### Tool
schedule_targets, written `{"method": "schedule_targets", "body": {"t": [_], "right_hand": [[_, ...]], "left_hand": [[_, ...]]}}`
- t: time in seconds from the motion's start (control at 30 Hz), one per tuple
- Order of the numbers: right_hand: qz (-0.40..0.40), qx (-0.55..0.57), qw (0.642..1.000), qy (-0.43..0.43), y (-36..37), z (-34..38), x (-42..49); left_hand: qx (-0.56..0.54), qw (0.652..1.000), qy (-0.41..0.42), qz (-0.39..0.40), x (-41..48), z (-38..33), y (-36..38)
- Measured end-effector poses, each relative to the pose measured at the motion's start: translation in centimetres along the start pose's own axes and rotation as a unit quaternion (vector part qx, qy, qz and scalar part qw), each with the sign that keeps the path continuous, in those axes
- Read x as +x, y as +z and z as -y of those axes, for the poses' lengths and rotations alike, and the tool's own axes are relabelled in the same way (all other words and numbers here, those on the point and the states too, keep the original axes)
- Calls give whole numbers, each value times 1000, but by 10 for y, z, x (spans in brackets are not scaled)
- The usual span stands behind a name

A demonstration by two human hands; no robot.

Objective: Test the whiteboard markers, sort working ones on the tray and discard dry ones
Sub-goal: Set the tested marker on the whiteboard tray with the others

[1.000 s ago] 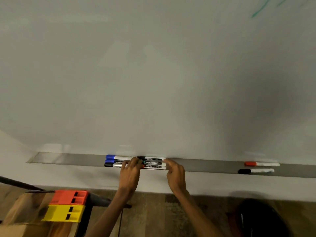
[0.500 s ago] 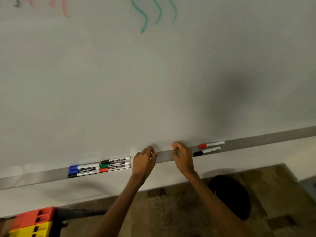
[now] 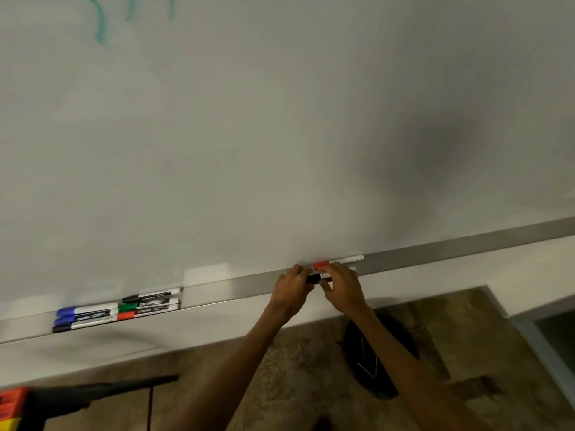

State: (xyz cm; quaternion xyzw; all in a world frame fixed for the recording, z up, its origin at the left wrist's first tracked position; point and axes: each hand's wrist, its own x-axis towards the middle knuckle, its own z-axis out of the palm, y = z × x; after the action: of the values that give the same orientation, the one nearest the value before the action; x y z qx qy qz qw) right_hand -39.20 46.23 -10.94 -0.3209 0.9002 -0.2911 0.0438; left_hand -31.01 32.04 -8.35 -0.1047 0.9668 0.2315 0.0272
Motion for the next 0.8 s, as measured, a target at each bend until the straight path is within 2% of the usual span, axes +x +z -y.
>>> {"method": "schedule_targets", "body": {"t": [0.13,0.43,0.6,0.8], "right_hand": [[22,-12,999,-32,7,-15,1],[82,-15,990,-115,-19,-4,13],[136,-61,985,-87,-43,29,16],[42,-167,975,-138,-67,57,2]], "left_hand": [[36,999,12,9,7,-2,14],[-1,1000,18,-25,1,-3,-5],[37,996,83,0,-8,0,-38],[92,985,146,7,-23,-3,-75]]}}
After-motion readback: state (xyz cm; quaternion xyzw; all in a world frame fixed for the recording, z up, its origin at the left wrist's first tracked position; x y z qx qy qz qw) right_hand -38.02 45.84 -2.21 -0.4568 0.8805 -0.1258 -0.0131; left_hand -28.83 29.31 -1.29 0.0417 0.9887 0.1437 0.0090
